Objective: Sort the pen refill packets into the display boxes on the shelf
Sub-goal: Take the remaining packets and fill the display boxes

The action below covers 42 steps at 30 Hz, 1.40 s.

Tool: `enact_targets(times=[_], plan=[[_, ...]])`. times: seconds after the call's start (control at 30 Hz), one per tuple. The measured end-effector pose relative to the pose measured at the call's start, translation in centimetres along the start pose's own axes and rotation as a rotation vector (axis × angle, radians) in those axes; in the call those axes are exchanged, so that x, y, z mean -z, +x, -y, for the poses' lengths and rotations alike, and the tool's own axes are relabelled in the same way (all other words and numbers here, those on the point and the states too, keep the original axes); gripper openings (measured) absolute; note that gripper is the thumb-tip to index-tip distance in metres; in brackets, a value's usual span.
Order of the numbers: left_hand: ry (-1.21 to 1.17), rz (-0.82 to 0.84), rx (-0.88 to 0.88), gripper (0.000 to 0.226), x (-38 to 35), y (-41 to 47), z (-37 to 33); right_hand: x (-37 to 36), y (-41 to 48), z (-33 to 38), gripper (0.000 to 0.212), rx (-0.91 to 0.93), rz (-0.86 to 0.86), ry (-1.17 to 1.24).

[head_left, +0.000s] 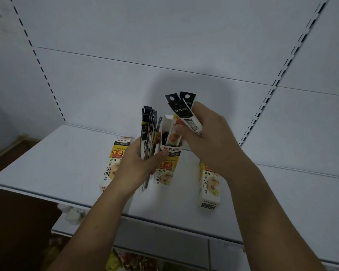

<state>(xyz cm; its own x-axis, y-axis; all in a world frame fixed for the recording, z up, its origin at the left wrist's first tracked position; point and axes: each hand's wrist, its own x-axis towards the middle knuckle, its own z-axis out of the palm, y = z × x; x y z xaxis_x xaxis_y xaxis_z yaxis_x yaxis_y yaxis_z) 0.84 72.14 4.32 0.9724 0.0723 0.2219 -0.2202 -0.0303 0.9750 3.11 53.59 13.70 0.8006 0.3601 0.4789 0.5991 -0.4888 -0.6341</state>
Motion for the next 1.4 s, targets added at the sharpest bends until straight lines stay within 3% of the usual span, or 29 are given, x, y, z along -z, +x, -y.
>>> enact_targets(times=[0.23,0.33,0.53,0.6,0.73,0.87,1.0,1.23,1.4], plan=[[0.010,0.010,-0.020,0.023,0.0,0.1,-0.1,-1.7,-0.1,-1.2,0.013,-0.061,0.103,-0.109],[0.009,0.012,-0.016,0.016,-0.1,0.0,-0.2,-1.8,-0.2,-1.5,0.017,-0.071,0.105,-0.137],[-0.001,0.029,-0.003,0.012,-0.1,-0.1,-0.6,0.2,0.5,-0.3,0.018,-0.027,0.013,0.022],[-0.006,0.030,-0.001,0.012,-0.1,-0.1,-0.6,0.3,0.6,-0.2,0.027,-0.019,0.036,-0.010],[-0.005,0.022,-0.010,0.012,-0.1,-0.1,-0.6,-0.5,0.7,-0.4,0.023,-0.031,0.093,-0.136],[0.008,0.012,-0.014,0.024,-0.1,-0.1,-0.6,-1.8,0.4,-1.0,0.045,-0.015,0.152,-0.227],[0.003,0.018,-0.015,0.033,-0.1,-0.4,-0.8,-1.1,0.6,-0.7,0.028,0.000,0.217,-0.262],[-0.004,0.009,0.014,0.012,0.0,-0.5,-0.7,-0.7,1.0,-0.1,0.019,0.013,0.288,-0.335],[-0.009,0.011,0.004,0.035,-0.1,-0.6,-0.8,-1.1,1.7,-0.1,0.020,-0.002,0.400,-0.400]])
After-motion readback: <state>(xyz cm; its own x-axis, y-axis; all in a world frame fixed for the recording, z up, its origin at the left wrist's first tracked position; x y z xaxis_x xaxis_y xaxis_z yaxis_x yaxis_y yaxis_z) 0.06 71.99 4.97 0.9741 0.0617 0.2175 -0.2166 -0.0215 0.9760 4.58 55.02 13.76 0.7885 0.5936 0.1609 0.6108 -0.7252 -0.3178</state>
